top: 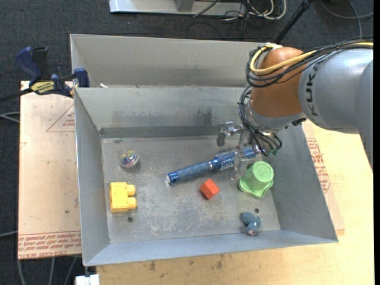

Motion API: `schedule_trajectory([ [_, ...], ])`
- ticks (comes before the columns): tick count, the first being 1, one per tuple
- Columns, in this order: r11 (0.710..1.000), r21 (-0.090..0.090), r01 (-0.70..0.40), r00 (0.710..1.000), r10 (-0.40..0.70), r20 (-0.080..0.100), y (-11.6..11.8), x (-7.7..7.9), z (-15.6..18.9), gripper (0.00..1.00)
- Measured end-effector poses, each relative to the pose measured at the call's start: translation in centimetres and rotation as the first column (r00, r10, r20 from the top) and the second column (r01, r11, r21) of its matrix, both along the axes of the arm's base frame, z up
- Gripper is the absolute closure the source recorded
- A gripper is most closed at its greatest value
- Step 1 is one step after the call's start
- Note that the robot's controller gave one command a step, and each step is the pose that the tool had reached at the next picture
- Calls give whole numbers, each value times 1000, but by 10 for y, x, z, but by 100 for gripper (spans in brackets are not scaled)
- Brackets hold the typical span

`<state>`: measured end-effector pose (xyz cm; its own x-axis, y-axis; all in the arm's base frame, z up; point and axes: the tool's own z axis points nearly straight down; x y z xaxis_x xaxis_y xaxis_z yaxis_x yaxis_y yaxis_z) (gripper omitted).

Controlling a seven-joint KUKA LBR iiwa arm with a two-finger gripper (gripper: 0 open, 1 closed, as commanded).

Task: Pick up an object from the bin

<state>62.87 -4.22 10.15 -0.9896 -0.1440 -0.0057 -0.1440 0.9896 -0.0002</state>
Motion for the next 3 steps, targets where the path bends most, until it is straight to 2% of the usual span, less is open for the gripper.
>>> schedule_trajectory([
  [1,995,-1,-101,995,101,-1,-14,2,-1,0],
  [2,976,1,-219,976,219,-3,-12,8,-32,0],
  [3,976,0,-218,976,218,-2,-12,9,-31,0],
])
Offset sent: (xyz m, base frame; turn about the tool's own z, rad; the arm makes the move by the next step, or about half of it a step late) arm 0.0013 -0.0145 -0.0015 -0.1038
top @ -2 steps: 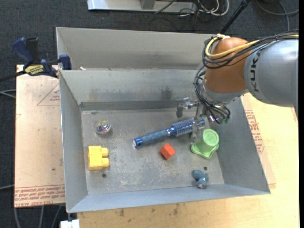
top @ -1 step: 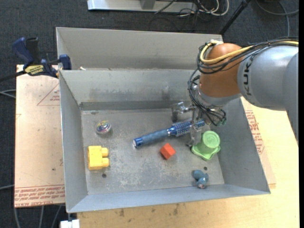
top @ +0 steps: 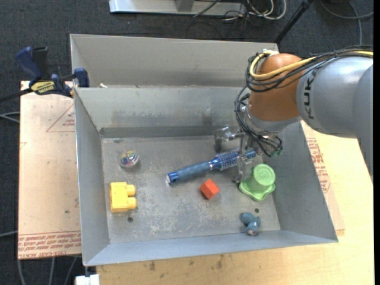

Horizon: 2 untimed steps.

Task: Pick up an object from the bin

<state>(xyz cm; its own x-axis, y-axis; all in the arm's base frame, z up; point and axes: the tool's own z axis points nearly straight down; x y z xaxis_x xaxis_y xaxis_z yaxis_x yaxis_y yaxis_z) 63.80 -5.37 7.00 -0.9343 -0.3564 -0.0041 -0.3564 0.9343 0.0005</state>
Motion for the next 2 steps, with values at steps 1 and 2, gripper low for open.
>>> schedule_trajectory([
  [1,1000,0,1,1000,-1,-2,0,-1,-1,100],
  [2,1000,-1,1,1000,-1,1,0,0,26,100],
])
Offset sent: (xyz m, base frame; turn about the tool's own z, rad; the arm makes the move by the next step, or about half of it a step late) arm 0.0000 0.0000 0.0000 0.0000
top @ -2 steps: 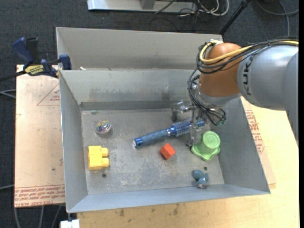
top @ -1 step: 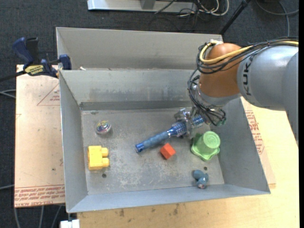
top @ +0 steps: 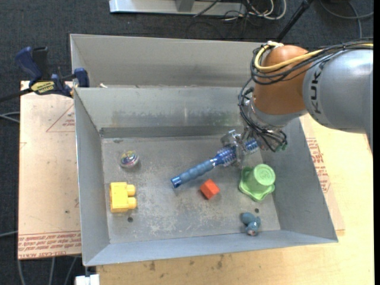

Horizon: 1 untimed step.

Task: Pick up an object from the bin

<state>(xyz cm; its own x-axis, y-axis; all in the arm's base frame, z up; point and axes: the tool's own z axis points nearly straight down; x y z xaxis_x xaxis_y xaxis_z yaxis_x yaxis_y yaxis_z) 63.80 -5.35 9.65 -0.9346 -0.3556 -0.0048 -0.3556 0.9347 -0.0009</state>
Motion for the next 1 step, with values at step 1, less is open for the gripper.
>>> schedule_trajectory([
  [1,1000,0,1,1000,-1,-2,0,0,0,100],
])
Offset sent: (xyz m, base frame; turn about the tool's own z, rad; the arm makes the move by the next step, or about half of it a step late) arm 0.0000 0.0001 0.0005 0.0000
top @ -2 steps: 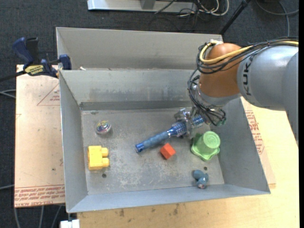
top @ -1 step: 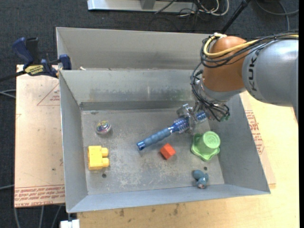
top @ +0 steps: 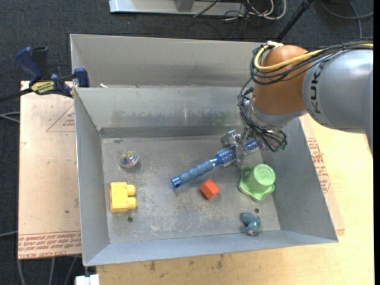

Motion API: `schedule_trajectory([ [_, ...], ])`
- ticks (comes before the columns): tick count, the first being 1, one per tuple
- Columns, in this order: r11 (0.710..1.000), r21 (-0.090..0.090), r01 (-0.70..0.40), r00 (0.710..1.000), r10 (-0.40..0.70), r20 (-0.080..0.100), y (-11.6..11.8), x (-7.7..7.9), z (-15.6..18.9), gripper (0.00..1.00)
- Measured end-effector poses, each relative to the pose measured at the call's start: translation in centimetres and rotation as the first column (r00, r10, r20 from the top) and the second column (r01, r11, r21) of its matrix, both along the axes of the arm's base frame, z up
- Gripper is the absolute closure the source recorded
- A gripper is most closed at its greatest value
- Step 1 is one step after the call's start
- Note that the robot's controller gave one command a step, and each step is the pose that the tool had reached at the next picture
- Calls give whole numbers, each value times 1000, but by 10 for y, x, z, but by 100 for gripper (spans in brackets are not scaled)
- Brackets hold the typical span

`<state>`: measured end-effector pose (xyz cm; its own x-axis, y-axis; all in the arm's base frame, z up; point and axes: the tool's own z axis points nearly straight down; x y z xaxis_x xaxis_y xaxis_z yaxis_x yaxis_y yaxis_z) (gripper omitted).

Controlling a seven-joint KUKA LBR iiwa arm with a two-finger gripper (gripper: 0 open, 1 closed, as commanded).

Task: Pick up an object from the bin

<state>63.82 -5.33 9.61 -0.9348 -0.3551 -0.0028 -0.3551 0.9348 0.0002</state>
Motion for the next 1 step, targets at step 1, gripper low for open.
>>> schedule_trajectory([
  [1,1000,-1,0,1000,0,5,1,1,56,100],
])
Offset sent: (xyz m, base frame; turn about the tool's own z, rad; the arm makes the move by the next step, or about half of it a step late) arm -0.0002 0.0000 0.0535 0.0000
